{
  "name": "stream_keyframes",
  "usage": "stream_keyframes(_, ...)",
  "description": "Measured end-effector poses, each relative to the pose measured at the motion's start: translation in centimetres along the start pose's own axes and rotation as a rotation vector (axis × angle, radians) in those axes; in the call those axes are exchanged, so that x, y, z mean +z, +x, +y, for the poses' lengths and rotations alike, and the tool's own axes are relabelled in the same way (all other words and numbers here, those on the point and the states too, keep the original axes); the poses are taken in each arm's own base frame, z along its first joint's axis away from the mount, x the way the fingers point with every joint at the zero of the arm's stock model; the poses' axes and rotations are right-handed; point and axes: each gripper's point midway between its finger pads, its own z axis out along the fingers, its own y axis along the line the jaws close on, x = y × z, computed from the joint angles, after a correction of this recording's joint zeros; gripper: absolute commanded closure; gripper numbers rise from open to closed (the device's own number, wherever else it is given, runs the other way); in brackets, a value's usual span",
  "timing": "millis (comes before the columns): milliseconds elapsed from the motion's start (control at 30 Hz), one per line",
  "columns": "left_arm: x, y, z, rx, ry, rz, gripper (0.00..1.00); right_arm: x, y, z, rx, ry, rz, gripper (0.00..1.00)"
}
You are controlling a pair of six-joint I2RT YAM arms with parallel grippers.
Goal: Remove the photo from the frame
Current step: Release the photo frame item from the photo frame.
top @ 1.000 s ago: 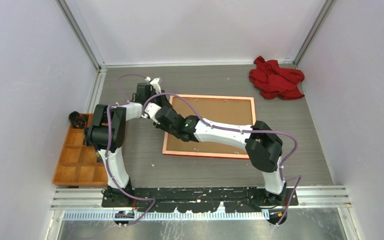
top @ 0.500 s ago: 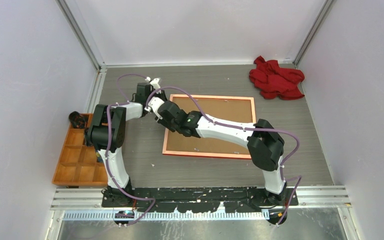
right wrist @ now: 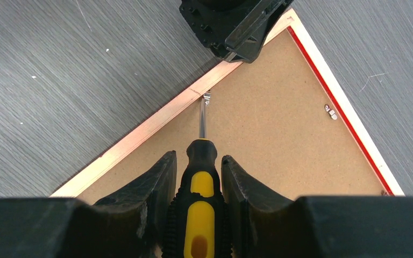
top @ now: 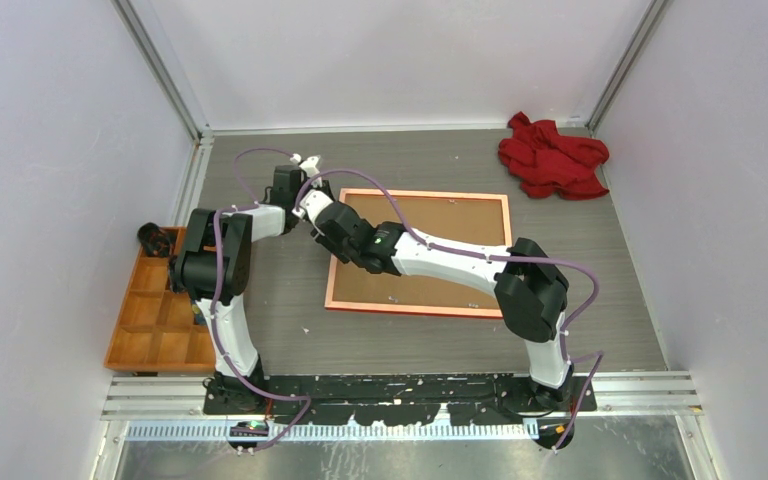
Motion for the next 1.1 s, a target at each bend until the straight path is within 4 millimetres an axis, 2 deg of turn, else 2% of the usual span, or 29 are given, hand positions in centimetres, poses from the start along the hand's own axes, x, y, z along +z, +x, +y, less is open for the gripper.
stream_keyframes(833,0.0,0.0,0.0,0.000,0.000,0.000,1.00,-0.1,0.3,-0.6,0.100,0.045,0.017,0.99)
stream_keyframes(1100,0.0,0.0,0.0,0.000,0.000,0.000,0.99,0.7,2.4,-1.9,0.110,0.153,0.079,0.99)
